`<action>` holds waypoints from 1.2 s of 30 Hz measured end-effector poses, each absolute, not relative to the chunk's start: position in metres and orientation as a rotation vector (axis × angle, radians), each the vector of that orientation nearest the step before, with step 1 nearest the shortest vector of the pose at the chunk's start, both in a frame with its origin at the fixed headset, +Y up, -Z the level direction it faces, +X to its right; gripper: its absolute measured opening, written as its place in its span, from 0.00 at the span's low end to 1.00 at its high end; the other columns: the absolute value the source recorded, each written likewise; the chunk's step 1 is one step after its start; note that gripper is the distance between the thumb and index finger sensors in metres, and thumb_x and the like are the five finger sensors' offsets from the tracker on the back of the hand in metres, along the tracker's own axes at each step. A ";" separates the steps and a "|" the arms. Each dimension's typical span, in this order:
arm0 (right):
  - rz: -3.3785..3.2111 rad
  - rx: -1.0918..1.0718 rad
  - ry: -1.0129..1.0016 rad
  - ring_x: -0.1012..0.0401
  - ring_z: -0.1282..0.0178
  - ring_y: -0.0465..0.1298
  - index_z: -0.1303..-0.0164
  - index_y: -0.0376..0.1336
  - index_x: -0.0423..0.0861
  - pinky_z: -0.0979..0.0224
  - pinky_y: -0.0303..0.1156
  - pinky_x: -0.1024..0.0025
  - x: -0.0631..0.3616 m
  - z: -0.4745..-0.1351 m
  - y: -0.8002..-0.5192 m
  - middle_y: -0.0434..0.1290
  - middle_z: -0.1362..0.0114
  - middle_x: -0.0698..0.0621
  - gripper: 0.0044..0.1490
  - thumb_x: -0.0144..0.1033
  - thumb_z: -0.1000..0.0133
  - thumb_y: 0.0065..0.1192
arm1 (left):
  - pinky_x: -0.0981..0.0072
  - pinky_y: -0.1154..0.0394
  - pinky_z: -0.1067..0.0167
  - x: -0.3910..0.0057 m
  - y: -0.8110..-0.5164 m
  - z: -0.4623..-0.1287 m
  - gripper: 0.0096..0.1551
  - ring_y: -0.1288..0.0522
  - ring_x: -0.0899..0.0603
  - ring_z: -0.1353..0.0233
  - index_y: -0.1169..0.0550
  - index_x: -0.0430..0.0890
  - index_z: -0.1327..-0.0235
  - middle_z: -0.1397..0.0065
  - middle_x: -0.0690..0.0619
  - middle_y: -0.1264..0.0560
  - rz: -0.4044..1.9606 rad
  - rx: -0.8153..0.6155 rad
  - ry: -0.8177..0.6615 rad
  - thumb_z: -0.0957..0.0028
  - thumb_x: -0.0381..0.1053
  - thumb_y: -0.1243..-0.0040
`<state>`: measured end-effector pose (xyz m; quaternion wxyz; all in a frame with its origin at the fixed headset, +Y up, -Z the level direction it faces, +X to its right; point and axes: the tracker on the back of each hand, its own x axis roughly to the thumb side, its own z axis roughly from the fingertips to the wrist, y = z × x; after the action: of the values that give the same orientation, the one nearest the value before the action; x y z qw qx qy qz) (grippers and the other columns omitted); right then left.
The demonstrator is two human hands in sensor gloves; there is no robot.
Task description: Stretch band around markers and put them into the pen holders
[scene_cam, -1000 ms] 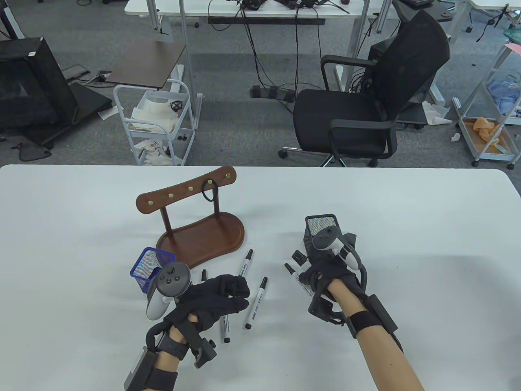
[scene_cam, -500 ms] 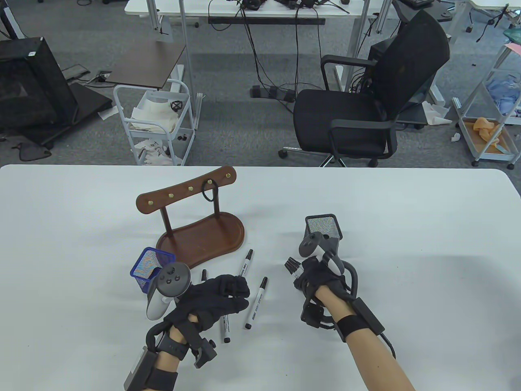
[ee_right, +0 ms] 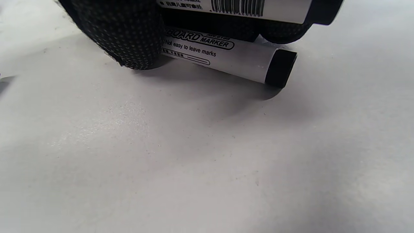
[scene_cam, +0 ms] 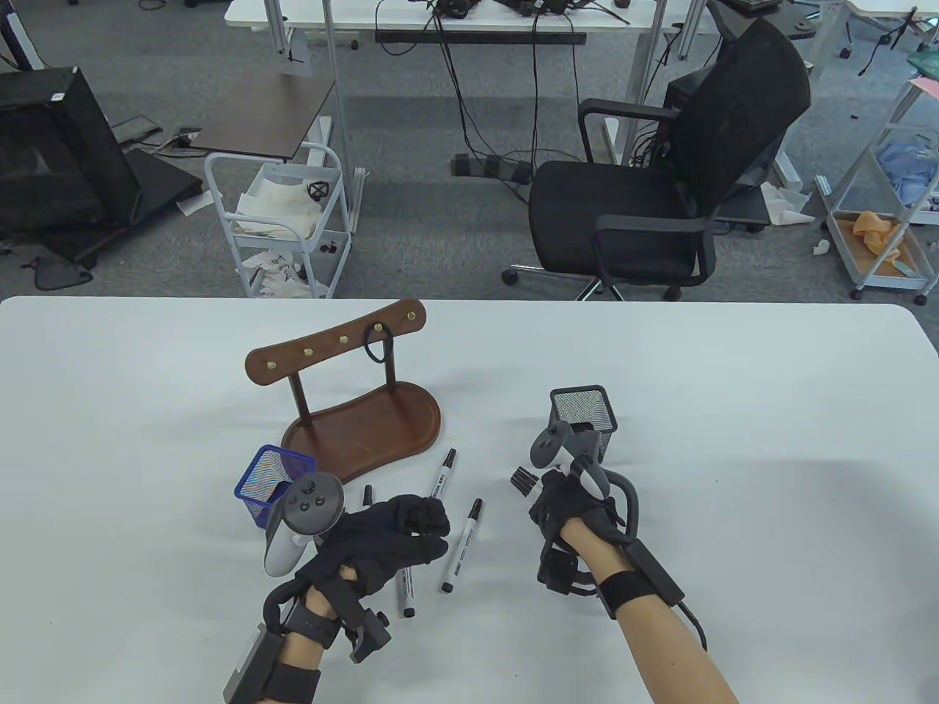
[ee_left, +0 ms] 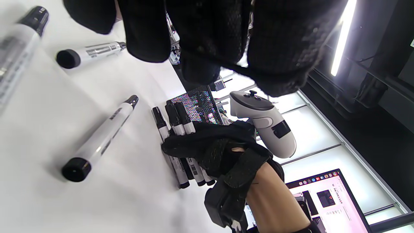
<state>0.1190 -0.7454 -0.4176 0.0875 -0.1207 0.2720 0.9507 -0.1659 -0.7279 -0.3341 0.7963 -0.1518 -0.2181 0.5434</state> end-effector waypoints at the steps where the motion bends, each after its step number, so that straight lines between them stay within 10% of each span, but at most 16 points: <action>1: 2.833 -0.357 0.812 0.52 0.35 0.71 0.31 0.58 0.47 0.25 0.67 0.45 0.119 -0.418 -0.745 0.67 0.31 0.49 0.32 0.41 0.41 0.70 | 0.26 0.39 0.27 -0.166 -0.728 -0.334 0.37 0.32 0.29 0.22 0.27 0.42 0.29 0.27 0.45 0.21 1.168 -0.327 -0.469 0.47 0.55 0.26; 36: 2.362 -0.022 1.035 0.52 0.40 0.81 0.37 0.60 0.49 0.32 0.77 0.48 0.134 -0.403 -0.723 0.77 0.35 0.49 0.28 0.39 0.43 0.72 | 0.26 0.40 0.27 -0.162 -0.731 -0.334 0.39 0.33 0.29 0.21 0.31 0.42 0.26 0.24 0.45 0.24 1.148 -0.341 -0.469 0.46 0.54 0.26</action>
<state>0.1340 -0.7230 -0.4027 0.2776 -0.0080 0.3856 0.8799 -0.1618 -0.7310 -0.3342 0.8001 -0.1589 -0.2188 0.5354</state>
